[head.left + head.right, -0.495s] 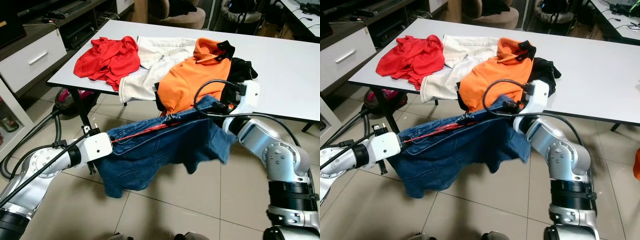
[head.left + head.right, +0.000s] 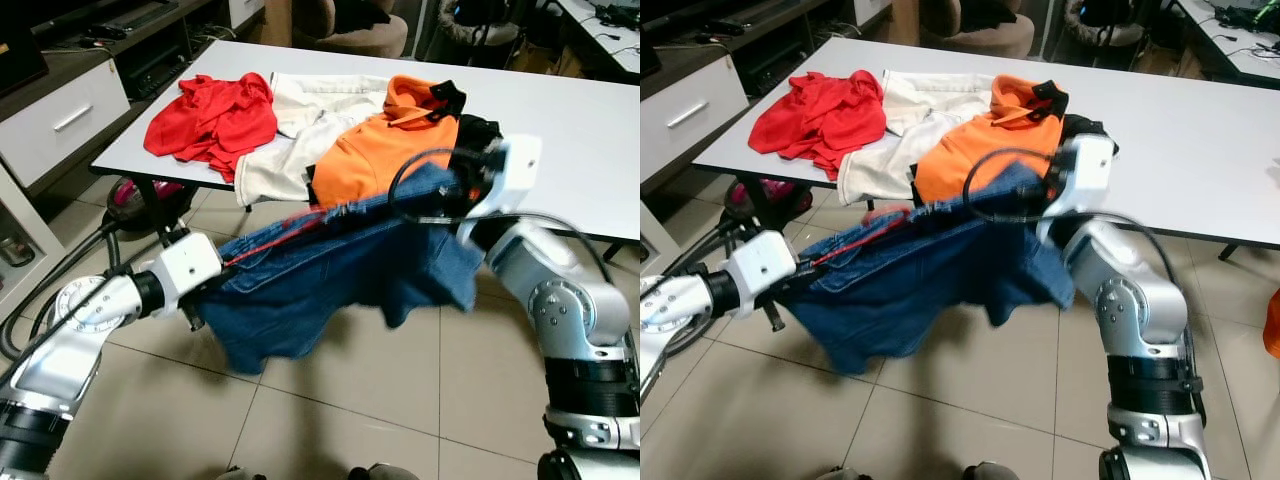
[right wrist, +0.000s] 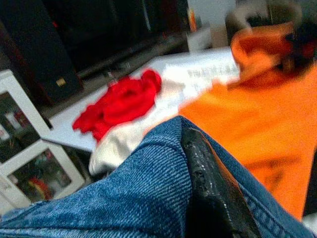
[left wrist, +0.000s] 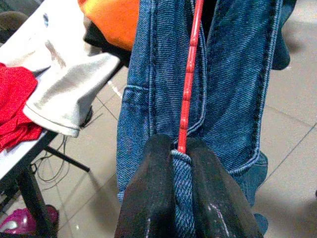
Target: Hang hanger
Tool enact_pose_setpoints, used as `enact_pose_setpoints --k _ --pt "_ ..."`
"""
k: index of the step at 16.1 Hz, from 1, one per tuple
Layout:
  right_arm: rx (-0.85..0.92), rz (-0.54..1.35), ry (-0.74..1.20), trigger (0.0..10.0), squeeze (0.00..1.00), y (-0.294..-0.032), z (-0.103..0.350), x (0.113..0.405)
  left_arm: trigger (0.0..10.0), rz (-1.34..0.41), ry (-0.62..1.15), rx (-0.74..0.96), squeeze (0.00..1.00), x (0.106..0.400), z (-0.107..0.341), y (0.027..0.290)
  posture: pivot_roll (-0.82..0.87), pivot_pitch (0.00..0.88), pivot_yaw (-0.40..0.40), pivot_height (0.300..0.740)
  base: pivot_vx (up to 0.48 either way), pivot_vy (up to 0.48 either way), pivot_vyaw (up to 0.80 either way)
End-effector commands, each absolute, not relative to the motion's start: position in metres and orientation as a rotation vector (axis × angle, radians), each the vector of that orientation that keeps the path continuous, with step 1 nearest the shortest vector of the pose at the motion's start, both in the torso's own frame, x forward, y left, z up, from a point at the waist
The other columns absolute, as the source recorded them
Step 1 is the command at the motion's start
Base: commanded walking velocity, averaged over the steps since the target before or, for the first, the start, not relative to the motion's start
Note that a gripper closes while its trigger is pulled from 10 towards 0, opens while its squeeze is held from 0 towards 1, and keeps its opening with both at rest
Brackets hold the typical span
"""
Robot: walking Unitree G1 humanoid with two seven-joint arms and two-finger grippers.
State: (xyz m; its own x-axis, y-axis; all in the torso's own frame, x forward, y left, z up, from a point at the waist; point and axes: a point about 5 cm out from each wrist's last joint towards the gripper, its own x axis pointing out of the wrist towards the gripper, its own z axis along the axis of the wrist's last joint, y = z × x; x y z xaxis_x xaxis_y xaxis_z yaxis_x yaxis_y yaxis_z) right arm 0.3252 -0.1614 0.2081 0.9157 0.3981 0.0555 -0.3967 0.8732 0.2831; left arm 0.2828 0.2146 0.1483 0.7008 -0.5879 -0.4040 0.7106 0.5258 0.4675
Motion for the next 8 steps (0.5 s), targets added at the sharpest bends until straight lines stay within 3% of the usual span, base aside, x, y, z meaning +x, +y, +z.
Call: enact_pose_setpoints --k 1,8 --pt "0.24 0.402 -0.103 0.0 0.0 -0.168 0.228 0.323 0.0 -0.739 0.219 0.64 0.0 0.285 0.155 0.224 -0.16 0.0 -0.006 0.74 0.0 0.0 0.0" --pt "0.226 0.439 -0.097 0.0 0.0 -0.161 0.227 0.326 0.0 -0.93 0.376 0.804 0.0 0.265 0.141 0.224 -0.15 0.0 -0.012 0.74 0.0 0.0 0.0"
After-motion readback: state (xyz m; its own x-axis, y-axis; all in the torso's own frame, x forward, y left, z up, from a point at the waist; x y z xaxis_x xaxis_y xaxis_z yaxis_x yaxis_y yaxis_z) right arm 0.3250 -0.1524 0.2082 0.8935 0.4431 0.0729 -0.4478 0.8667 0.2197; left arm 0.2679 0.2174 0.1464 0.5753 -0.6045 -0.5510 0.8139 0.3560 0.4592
